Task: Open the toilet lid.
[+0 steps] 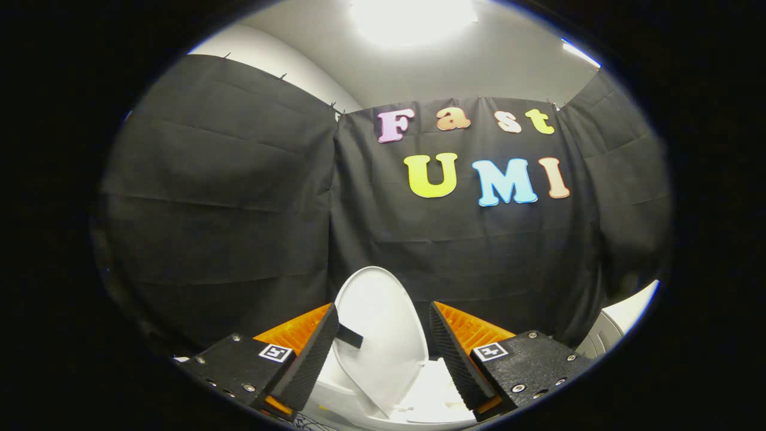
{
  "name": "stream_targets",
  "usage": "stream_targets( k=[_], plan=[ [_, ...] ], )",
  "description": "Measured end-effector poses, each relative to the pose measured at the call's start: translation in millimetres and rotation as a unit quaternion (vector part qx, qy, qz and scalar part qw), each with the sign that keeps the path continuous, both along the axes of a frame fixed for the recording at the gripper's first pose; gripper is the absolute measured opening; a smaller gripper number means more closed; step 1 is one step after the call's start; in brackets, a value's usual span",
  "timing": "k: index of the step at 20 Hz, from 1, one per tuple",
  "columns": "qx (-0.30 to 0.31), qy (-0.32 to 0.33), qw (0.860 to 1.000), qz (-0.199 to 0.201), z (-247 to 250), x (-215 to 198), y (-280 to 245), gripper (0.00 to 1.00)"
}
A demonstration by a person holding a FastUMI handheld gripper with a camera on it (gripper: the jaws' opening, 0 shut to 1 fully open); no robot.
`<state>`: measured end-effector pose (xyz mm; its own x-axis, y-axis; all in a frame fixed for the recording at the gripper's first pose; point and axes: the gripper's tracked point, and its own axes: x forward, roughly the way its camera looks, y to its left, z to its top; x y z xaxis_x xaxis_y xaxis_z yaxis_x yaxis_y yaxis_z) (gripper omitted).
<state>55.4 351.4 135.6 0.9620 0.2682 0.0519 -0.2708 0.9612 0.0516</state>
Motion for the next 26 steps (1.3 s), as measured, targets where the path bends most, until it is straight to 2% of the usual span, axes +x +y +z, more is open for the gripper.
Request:
stream_targets(
  k=[6,12,22,26],
  plan=[
    [0.02,-0.005,0.999,-0.032,17.0,-6.7,-67.9,0.94],
    [-0.001,-0.03,0.998,-0.051,26.7,-10.9,-127.8,0.94],
    [-0.011,-0.028,0.998,-0.055,4.6,-19.3,-187.7,0.94],
    [-0.018,-0.012,0.998,-0.067,-14.0,-26.9,-209.8,0.94]
  ],
)
